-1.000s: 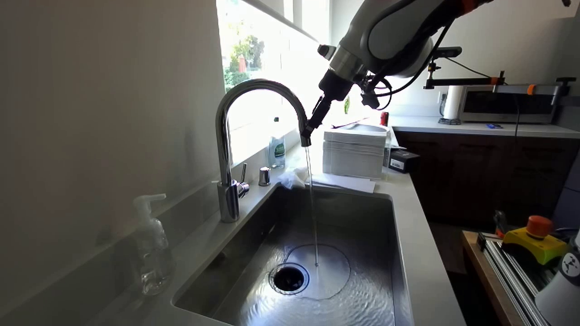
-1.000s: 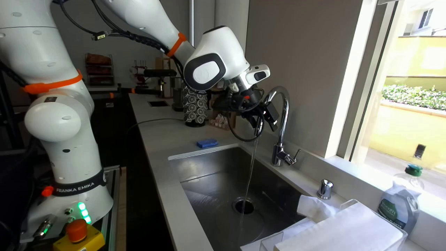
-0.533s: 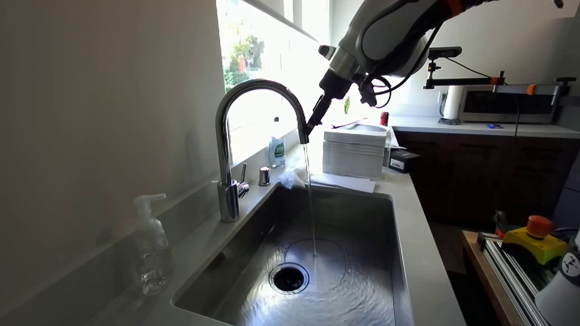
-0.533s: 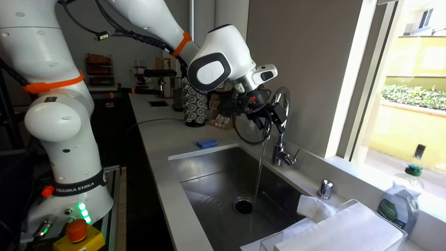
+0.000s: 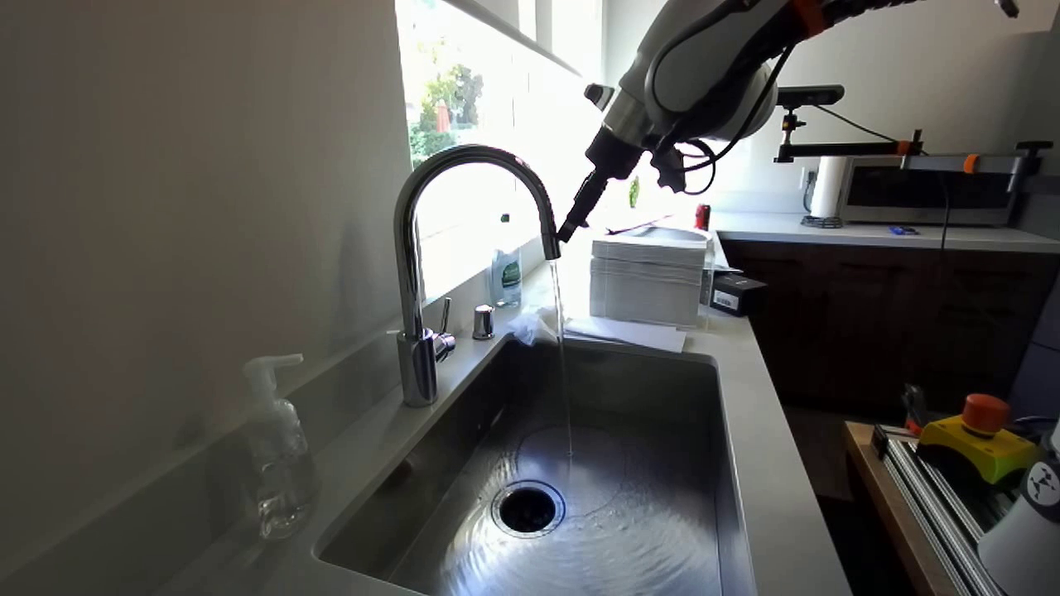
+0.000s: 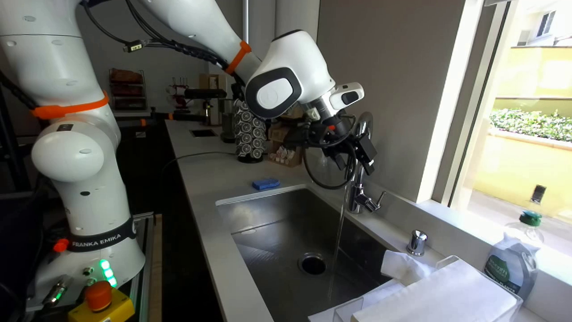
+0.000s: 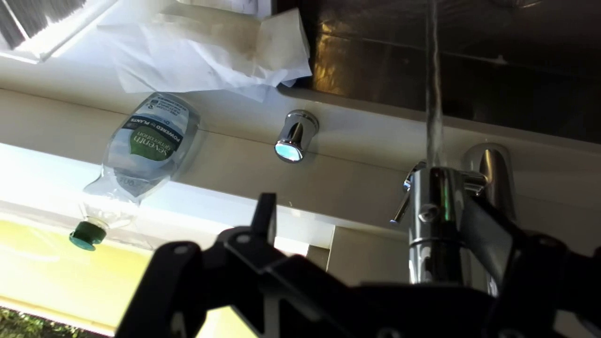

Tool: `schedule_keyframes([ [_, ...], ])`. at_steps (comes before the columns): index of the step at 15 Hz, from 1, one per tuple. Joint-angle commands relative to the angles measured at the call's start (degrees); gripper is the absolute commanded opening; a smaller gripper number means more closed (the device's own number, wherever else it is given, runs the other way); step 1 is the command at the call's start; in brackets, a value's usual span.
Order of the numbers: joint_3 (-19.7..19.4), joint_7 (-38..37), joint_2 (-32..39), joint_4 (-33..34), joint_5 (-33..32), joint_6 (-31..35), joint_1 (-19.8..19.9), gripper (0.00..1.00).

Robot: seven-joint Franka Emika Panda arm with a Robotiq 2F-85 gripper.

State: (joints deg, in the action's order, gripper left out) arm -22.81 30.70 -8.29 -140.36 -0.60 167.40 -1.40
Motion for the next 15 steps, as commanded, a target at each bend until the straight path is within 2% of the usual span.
schedule_keyframes([
  [1,-1.20,1.51,1.71,1.49,1.60,0.79,-0.44,1.00],
  [11,-1.98,2.78,1.36,1.95,3.26,-0.22,-1.66,1.00],
  [15,-0.68,1.45,-0.25,2.08,-0.70,-1.66,-0.03,1.00],
])
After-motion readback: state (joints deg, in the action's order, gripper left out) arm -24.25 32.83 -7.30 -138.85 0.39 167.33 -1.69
